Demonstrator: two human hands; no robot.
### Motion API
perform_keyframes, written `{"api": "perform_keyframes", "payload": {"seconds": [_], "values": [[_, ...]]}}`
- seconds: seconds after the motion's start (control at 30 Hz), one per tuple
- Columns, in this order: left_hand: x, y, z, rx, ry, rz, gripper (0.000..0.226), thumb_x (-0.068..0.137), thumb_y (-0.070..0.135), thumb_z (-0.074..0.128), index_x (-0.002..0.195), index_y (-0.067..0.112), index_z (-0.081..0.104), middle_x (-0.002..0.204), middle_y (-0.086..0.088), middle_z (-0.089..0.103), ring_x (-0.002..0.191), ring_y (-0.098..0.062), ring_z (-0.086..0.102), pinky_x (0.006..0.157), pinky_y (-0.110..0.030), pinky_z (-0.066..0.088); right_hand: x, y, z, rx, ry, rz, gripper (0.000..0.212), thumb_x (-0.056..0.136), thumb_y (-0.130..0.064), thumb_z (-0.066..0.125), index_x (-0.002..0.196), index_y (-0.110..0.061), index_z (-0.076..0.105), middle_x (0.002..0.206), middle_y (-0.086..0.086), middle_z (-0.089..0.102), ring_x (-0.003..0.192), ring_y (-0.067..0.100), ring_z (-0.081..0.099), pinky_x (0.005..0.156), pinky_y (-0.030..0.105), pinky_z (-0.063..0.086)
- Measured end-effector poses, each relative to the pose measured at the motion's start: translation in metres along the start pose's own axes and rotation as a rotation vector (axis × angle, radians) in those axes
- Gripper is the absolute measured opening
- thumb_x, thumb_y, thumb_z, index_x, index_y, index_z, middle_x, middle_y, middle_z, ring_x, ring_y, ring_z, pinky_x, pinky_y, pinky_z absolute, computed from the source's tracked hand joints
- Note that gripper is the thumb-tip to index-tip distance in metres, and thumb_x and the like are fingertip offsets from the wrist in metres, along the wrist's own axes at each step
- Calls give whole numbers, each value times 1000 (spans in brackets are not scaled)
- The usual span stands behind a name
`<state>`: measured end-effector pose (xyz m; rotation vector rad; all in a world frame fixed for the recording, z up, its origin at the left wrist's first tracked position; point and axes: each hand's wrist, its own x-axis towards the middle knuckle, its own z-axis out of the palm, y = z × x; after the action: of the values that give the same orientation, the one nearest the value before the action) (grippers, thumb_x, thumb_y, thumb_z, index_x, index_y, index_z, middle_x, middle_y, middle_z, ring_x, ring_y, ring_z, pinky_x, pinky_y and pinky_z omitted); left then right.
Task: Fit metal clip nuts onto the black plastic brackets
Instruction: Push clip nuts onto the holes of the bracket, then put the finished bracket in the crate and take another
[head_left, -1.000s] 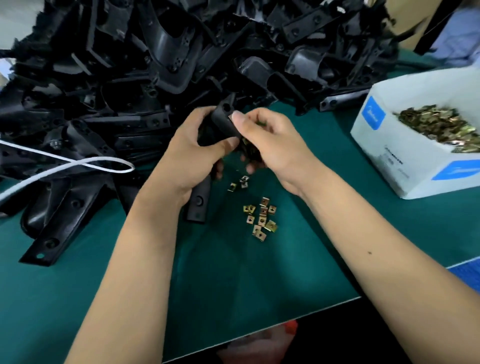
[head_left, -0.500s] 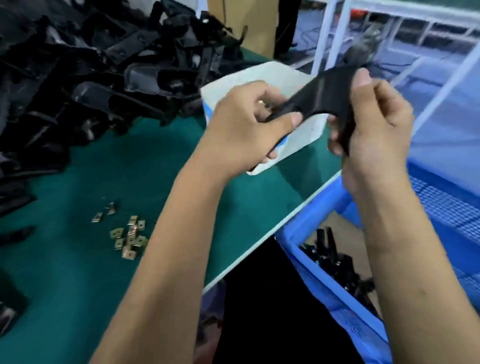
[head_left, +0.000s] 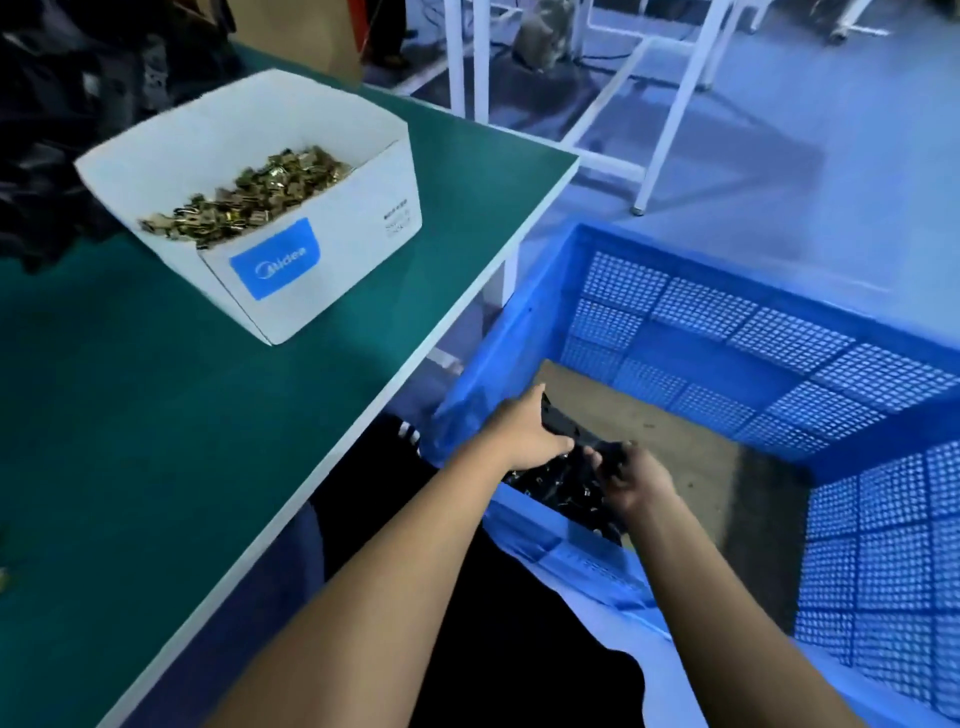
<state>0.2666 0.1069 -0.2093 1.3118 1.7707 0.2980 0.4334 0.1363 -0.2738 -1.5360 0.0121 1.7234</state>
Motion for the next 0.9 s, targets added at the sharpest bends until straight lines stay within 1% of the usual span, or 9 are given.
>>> {"api": "perform_keyframes", "payload": {"seconds": [0.13, 0.27, 0.33, 0.4, 0.47, 0.53, 0.7, 0.77, 0.9], "values": [[5, -19, 28, 221, -46, -50, 71, 91, 40, 73, 150, 15, 41, 144, -17, 51, 134, -38, 51, 105, -39, 46, 19, 16, -9, 12, 93, 64, 30, 105, -1, 48, 134, 8, 49, 141, 26, 52, 112, 38, 61, 82, 38, 57], [0, -15, 27, 224, -10, 55, 62, 93, 35, 72, 149, 21, 47, 138, -13, 57, 127, -34, 56, 103, -36, 47, 17, 22, -1, -45, 51, 48, 37, 104, -3, 49, 139, 12, 47, 139, 29, 53, 115, 41, 63, 99, 43, 56], [-4, -3, 15, 157, 37, 115, 55, 96, 30, 70, 147, 23, 51, 137, -9, 61, 124, -30, 59, 105, -38, 49, 5, 18, 10, -77, 33, -4, 32, 104, -2, 51, 133, 11, 49, 126, 31, 56, 104, 41, 67, 92, 43, 59], [-12, 16, -1, 85, 65, 183, 47, 97, 27, 68, 142, 24, 56, 128, -4, 68, 116, -24, 64, 103, -41, 52, -13, 10, 26, -120, -10, -108, 12, 99, 4, 50, 110, 7, 53, 97, 25, 61, 70, 29, 70, 64, 34, 59], [-24, 37, -21, 47, 118, 277, 38, 97, 25, 68, 134, 25, 62, 112, 5, 74, 101, -16, 67, 94, -34, 54, -38, -3, 46, -179, -94, -226, 14, 92, 10, 47, 92, -1, 55, 71, 16, 61, 48, 19, 61, 44, 25, 48], [-44, 58, -45, -16, 197, 378, 31, 96, 22, 69, 127, 24, 66, 103, 10, 74, 88, -10, 67, 83, -28, 53, -70, -16, 68, -260, -184, -377, 18, 90, 9, 48, 84, -4, 59, 61, 9, 61, 50, 17, 57, 42, 21, 46], [-123, 76, -115, -301, 485, 641, 21, 94, 9, 70, 114, 16, 73, 97, 4, 74, 76, -16, 72, 74, -26, 58, -155, -43, 125, -352, -269, -816, 5, 95, -5, 63, 91, -8, 63, 85, 16, 70, 68, 22, 65, 64, 36, 56], [-162, 61, -147, -431, 632, 716, 17, 94, 2, 68, 108, 10, 72, 94, -6, 75, 71, -21, 72, 67, -26, 59, -192, -36, 151, -379, -360, -999, 7, 95, -7, 57, 93, -10, 63, 79, 8, 71, 62, 19, 65, 56, 30, 52], [-239, 2, -204, -562, 1033, 699, 9, 96, -5, 60, 97, -3, 69, 80, -11, 71, 60, -5, 64, 55, -14, 47, -267, 30, 197, -467, -686, -1188, 12, 90, -14, 57, 86, -23, 64, 71, 1, 71, 54, 15, 61, 51, 26, 45]]}}
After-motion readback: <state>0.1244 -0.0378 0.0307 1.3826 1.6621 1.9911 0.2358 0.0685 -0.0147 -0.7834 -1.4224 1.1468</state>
